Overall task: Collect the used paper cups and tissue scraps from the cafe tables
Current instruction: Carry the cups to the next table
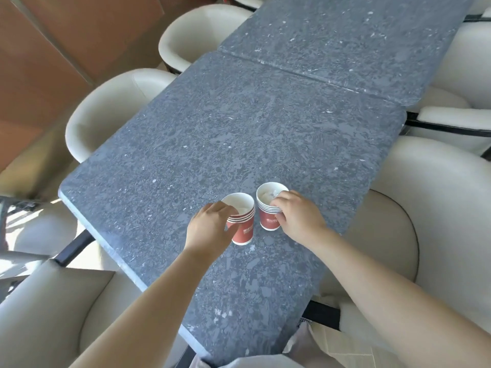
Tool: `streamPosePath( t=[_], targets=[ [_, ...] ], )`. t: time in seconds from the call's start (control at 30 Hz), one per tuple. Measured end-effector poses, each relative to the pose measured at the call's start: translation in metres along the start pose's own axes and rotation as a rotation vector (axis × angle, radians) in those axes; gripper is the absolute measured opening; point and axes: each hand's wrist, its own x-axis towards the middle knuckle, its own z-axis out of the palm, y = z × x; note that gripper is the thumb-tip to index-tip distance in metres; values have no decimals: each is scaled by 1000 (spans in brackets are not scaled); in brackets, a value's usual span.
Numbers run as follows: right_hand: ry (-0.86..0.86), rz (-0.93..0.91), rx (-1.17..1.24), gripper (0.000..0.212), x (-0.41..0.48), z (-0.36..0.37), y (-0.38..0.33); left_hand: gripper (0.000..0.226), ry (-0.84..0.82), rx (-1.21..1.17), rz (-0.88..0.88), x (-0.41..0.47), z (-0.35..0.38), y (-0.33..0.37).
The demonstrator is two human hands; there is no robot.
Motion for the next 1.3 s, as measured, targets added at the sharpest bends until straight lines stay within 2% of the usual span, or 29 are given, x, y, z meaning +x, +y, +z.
streamPosePath(
  t=[0.23,0.53,0.7,0.97,1.3],
  targets=[
    [219,106,23,24,-52,-35,-24,24,74,-85,224,-3,-16,23],
    [505,386,-51,27,-165,-84,-62,26,161,-276,584,-29,-48,81],
    [600,577,-96,32,-240,-98,-74,23,105,-312,800,-56,-54,135],
    [752,769,-117,33,-358,-116,-90,22,-24,-384,1066,-121,-47,232],
    [908,1082,-195,38,-524,-140,-78,19,-126,-424,1410,-224,-25,389]
  ],
)
